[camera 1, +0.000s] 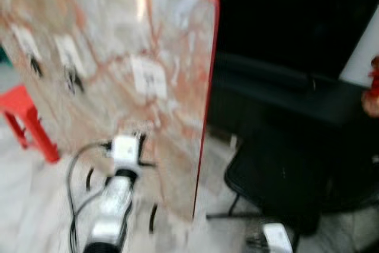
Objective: Hang keys on a hook
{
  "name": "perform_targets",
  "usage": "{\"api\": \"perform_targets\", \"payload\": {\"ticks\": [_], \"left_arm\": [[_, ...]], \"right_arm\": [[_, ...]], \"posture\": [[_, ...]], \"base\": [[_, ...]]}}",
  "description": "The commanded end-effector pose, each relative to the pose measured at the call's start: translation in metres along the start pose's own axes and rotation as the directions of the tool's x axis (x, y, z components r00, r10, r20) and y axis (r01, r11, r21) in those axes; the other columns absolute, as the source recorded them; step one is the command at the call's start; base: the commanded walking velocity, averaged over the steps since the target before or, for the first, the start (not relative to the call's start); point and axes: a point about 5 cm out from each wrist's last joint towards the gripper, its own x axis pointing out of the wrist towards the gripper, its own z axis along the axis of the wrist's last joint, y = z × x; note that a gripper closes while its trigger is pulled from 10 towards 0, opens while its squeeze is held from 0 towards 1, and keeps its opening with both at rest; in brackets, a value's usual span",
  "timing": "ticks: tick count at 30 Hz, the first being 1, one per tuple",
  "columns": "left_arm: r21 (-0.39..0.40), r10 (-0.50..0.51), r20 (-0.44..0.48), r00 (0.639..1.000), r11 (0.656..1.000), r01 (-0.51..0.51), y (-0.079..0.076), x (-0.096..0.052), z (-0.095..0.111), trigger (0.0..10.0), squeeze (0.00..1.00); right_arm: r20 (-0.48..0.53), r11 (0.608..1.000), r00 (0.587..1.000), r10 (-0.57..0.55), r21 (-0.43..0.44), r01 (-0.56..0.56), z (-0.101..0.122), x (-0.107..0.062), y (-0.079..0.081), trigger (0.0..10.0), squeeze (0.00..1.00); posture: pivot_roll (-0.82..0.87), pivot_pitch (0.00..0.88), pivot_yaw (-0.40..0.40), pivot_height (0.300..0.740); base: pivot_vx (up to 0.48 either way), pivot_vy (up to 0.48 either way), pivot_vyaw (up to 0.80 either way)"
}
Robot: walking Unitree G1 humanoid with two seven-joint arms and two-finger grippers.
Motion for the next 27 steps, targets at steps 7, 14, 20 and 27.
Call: {"api": "perform_targets", "payload": {"ticks": [7, 14, 20, 27], "left_arm": [[0.027, 0.02, 0.019, 1.0, 0.999, -0.021, 0.01, 0.001, 0.006, 10.0, 0.0], [0.029, 0.005, 0.056, 0.998, 1.0, -0.007, 0.006, 0.0, 0.012, 10.0, 0.0], [0.038, -0.003, 0.089, 0.996, 0.999, -0.001, 0.005, -0.002, 0.017, 10.0, 0.0], [0.048, -0.031, 0.128, 0.991, 0.999, 0.025, 0.002, -0.002, 0.028, 10.0, 0.0]], "right_arm": [[0.022, 0.999, 0.999, 0.029, -0.021, -0.028, 0.008, 0.002, 0.01, 10.0, 0.0], [0.021, 0.999, 0.999, 0.03, -0.03, -0.029, 0.008, 0.002, 0.011, 10.0, 0.0], [0.015, 0.999, 0.999, 0.032, -0.043, -0.032, 0.007, 0.002, 0.011, 10.0, 0.0], [0.016, 0.998, 0.999, 0.033, -0.046, -0.032, 0.008, 0.002, 0.011, 10.0, 0.0]], "posture": [[0.04, 0.0, -0.052, 0.74], [0.03, 0.0, -0.047, 0.74], [0.03, 0.0, -0.045, 0.74], [0.03, 0.0, -0.046, 0.74]], "base": [[0.303, 0.0, 0.0], [0.044, 0.0, 0.0], [0.0, 0.0, 0.0], [0.0, 0.0, 0.0]]}}
